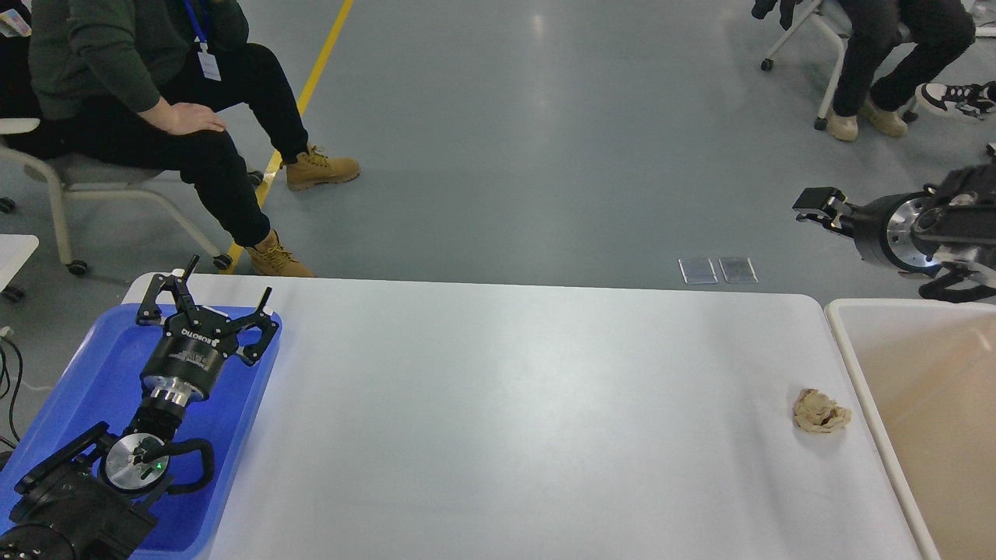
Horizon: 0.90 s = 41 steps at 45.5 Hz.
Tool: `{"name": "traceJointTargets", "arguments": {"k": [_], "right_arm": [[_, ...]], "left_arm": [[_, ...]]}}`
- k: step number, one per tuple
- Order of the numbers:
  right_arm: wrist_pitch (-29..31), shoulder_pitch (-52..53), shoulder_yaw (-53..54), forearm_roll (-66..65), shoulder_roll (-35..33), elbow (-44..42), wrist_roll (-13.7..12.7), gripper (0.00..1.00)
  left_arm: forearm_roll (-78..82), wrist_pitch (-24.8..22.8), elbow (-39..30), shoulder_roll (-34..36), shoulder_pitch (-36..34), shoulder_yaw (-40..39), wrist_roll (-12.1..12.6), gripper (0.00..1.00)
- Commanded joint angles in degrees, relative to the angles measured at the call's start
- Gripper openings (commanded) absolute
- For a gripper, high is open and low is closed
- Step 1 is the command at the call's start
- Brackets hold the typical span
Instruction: Tidy desktop
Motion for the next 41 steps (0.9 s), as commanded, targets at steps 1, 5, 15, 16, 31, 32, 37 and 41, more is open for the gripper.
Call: {"name": "traceJointTargets", "arguments": {"k": [1,5,15,16,31,32,37,41], "right_arm": [[0.9,7.6,-6.7,3.3,3.4,8.7,1.8,1.0],[2.8,10.3,-6.8,3.1,3.8,12.2,1.8,1.0],[5.2,15.0,-9.2,3.0,8.5,15.5,1.9,1.0],[6.5,15.9,-9.5,3.0,8.7,15.5,1.9,1.0],[20.8,23.2,-10.7,2.1,12.4,16.1,2.2,1.0],[20.9,23.5,-11.0,2.1,12.7,16.2,2.2,1.0],[22.9,24.9,-11.6,1.6,13.9,17.3,2.2,1.0],[26.2,26.4,-11.5,-0.7,14.8,18.1,2.2,1.0]], "left_arm": [[0.0,0.0,0.0,0.0,0.0,0.0,0.1,0.99],[0.0,0.0,0.0,0.0,0.1,0.0,0.1,0.99],[0.0,0.0,0.0,0.0,0.1,0.0,0.0,0.99],[0.0,0.0,0.0,0.0,0.1,0.0,0.0,0.99],[0.0,0.0,0.0,0.0,0.1,0.0,0.1,0.99],[0.0,0.0,0.0,0.0,0.1,0.0,0.1,0.99],[0.0,0.0,0.0,0.0,0.1,0.0,0.0,0.99],[0.0,0.0,0.0,0.0,0.1,0.0,0.0,0.99]]}}
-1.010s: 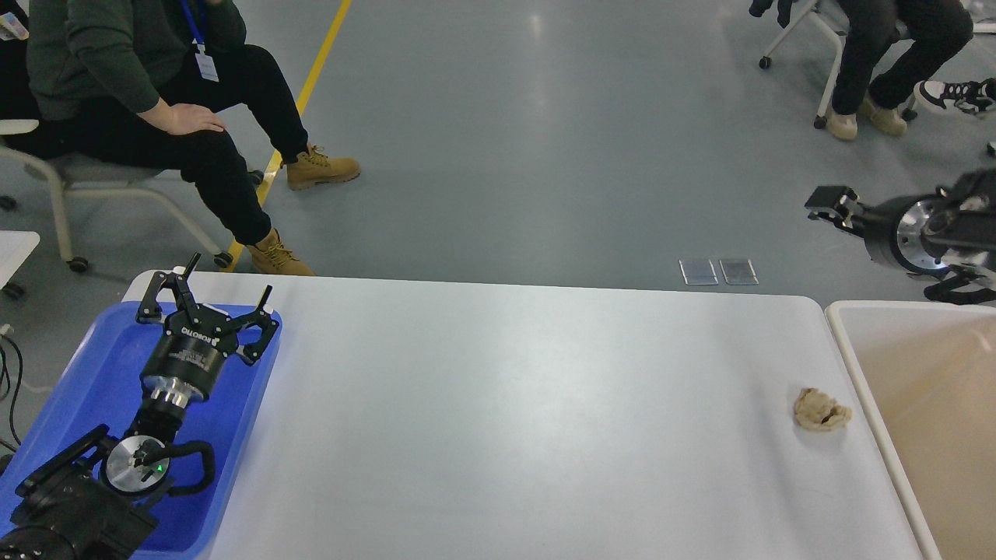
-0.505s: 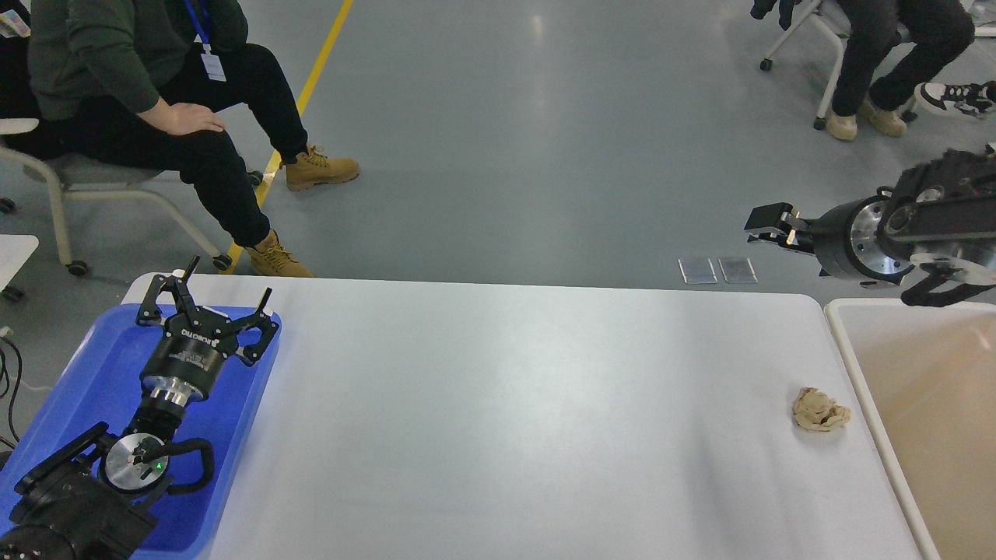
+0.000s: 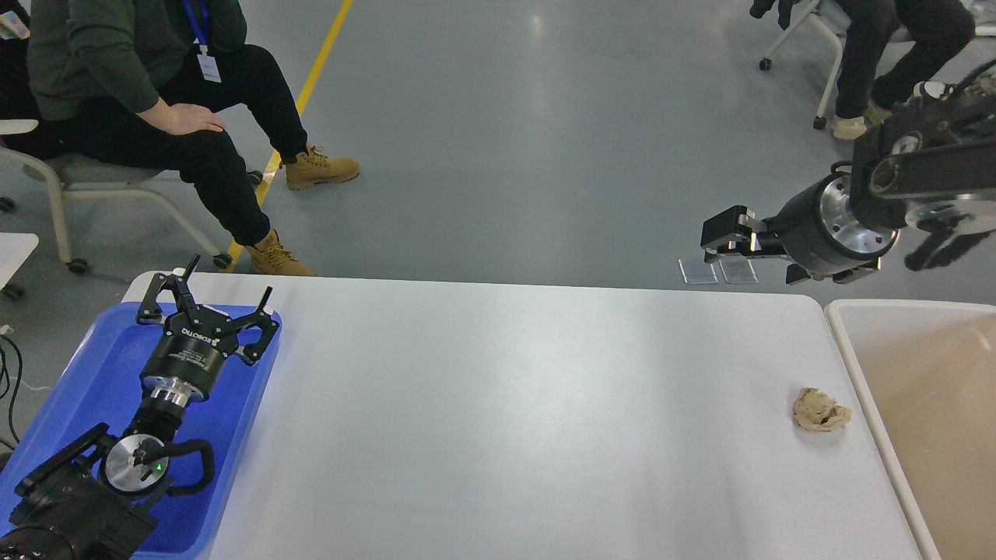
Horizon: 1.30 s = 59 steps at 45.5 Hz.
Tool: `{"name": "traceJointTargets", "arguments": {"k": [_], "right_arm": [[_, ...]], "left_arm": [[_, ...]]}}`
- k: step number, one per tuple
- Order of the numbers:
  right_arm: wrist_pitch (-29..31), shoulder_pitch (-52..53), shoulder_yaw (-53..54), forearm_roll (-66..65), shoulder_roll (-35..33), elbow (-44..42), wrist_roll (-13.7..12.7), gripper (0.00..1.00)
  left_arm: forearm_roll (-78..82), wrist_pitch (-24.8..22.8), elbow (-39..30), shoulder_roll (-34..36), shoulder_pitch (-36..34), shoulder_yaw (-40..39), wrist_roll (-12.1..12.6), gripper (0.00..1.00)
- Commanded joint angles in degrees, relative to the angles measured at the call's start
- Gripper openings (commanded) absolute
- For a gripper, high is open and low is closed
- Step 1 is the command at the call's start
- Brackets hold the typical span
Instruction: Tidy desktop
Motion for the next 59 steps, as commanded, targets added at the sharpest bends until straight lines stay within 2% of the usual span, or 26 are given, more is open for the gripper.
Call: {"name": "traceJointTargets", "arguments": {"k": [1,24,59], "right_arm": [[7.6,4.4,-0.8,-3.2,2.9,1.9,0.1,1.0],[21.1,9.3,-0.7,-7.5,8.2,2.1,-0.4,1.0],[24.9,10.4,-2.5,-10.0,9.0,2.1,-0.7,1.0]], "left_arm": [[0.0,0.0,0.0,0.0,0.0,0.0,-0.1,0.99],[0.0,0.0,0.0,0.0,0.0,0.0,0.0,0.99],[0.0,0.0,0.0,0.1,0.1,-0.2,0.0,0.99]]}}
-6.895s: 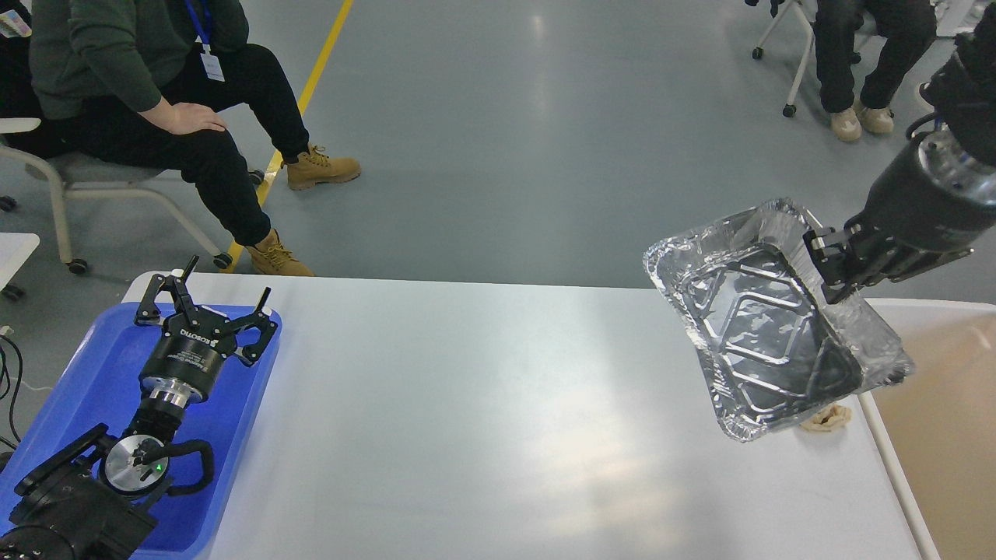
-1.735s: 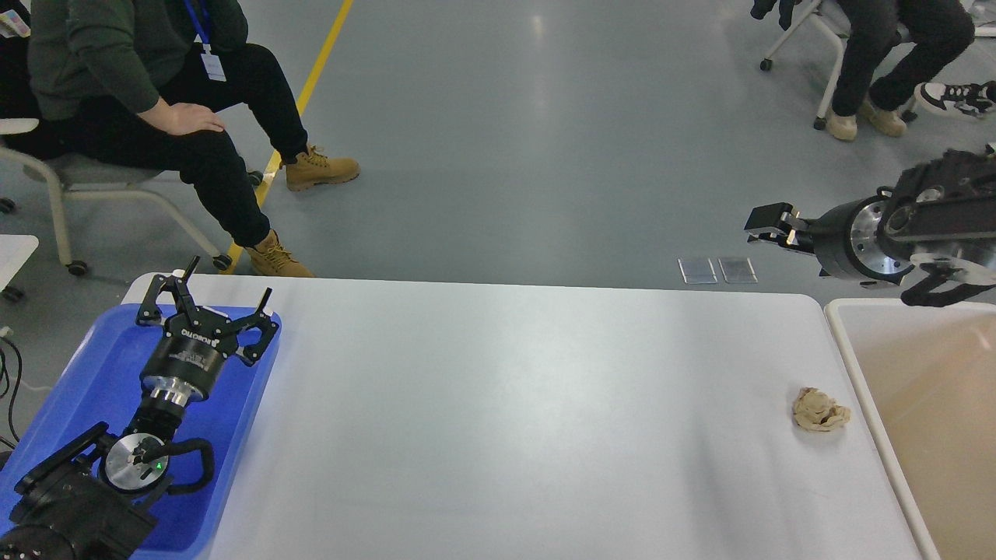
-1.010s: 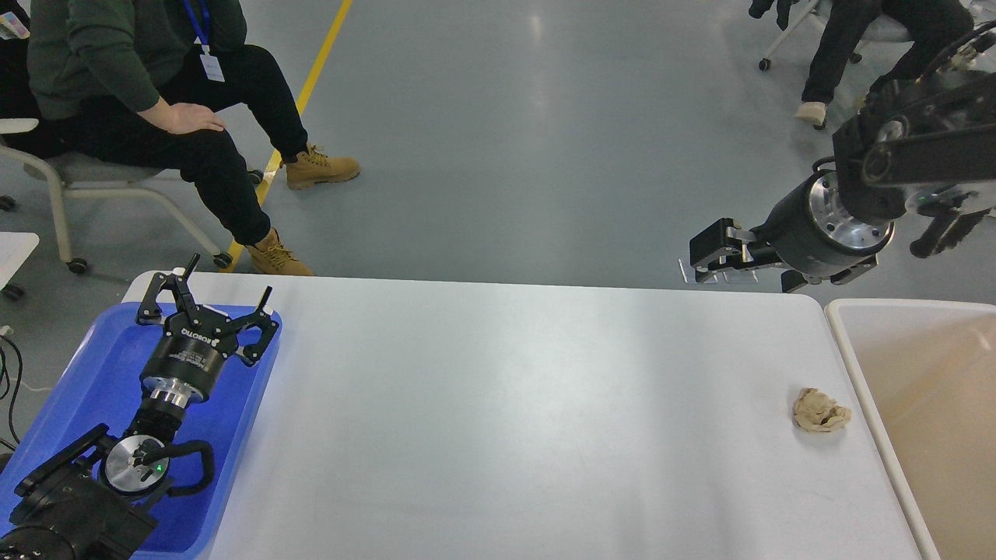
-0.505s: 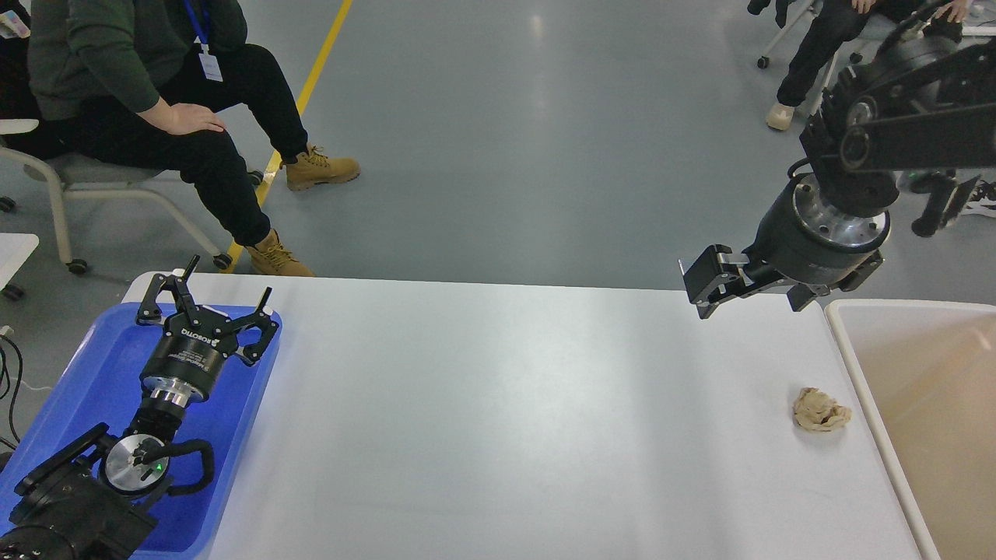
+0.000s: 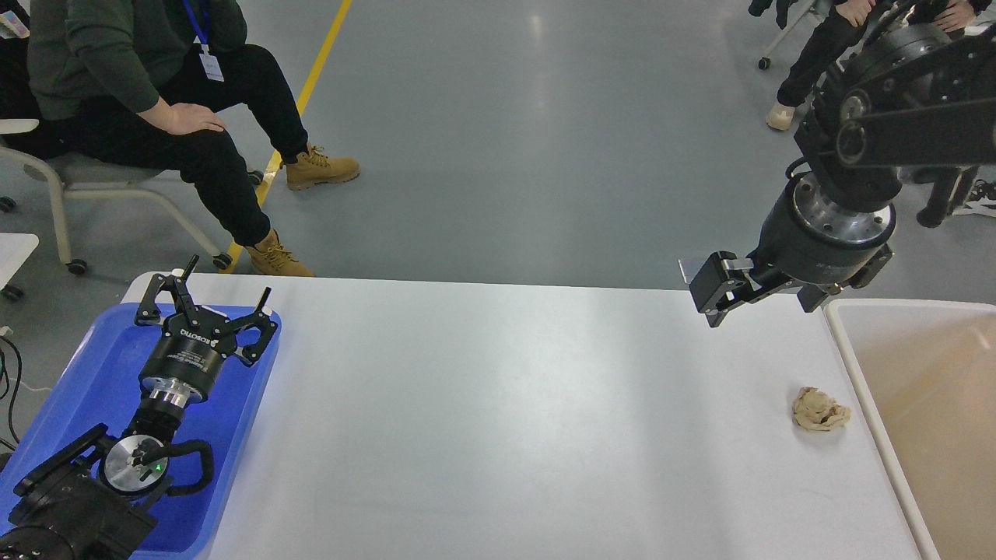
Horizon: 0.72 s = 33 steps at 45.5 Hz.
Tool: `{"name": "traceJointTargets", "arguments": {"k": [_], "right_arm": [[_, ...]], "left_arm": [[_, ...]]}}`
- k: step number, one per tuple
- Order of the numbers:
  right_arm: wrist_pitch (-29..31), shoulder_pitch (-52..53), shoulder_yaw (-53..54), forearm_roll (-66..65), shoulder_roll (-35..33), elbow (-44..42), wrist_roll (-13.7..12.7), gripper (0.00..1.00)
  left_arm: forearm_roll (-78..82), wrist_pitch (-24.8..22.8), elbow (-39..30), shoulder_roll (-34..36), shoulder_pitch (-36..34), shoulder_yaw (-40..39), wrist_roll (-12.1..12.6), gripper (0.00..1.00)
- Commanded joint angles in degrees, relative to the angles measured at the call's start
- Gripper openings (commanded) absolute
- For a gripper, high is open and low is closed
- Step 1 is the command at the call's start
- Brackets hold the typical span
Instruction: Tidy desktop
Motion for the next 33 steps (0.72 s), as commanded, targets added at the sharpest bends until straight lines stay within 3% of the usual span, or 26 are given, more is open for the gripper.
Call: {"name": "traceJointTargets", "arguments": {"k": [1,12,33], "right_arm": [[1.7,0.2,-1.8,0.1,0.0,0.2,-0.1,1.0],[1.7,0.2,-5.5,9.3,-0.2,0.7,-0.7,1.0],[1.9,0.0,-4.5,8.5,-0.4,0.3,-0.4,1.0]], "left_arm": [[0.0,0.0,0.0,0.0,0.0,-0.1,0.0,0.99],[0.0,0.0,0.0,0.0,0.0,-0.1,0.0,0.99],[0.0,0.0,0.0,0.0,0.0,-0.1,0.0,0.99]]}}
